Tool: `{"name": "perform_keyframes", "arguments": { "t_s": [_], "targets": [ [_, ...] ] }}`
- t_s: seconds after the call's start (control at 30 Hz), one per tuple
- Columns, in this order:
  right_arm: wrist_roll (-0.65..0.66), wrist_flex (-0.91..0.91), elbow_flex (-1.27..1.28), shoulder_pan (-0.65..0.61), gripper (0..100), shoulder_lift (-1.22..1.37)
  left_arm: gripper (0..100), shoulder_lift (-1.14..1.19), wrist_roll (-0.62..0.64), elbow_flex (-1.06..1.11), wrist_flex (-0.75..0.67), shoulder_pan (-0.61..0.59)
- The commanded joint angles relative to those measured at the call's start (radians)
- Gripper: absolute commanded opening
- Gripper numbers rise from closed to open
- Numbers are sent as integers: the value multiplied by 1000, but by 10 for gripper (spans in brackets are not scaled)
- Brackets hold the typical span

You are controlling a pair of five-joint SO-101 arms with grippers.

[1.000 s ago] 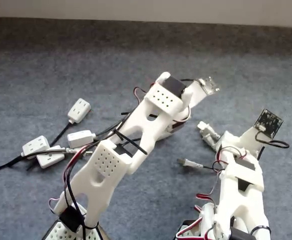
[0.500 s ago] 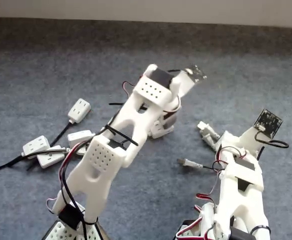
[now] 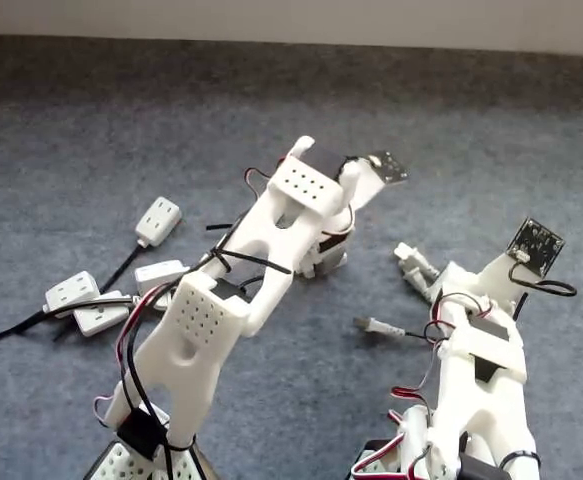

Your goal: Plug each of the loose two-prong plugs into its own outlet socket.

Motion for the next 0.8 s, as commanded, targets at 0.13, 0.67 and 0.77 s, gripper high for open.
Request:
{"name": "perform_keyframes", "arguments": {
  "t_s": [0.13, 0.67, 0.77],
  "targets": [
    [-9, -22, -1, 12, 7, -19, 181, 47, -3, 1, -77, -5],
    [-9, -22, 1, 12, 7, -22, 53, 27, 0, -593, -120, -81],
    [-9, -22, 1, 12, 7, -22, 57, 24, 0, -631, -244, -111]
  ]
}}
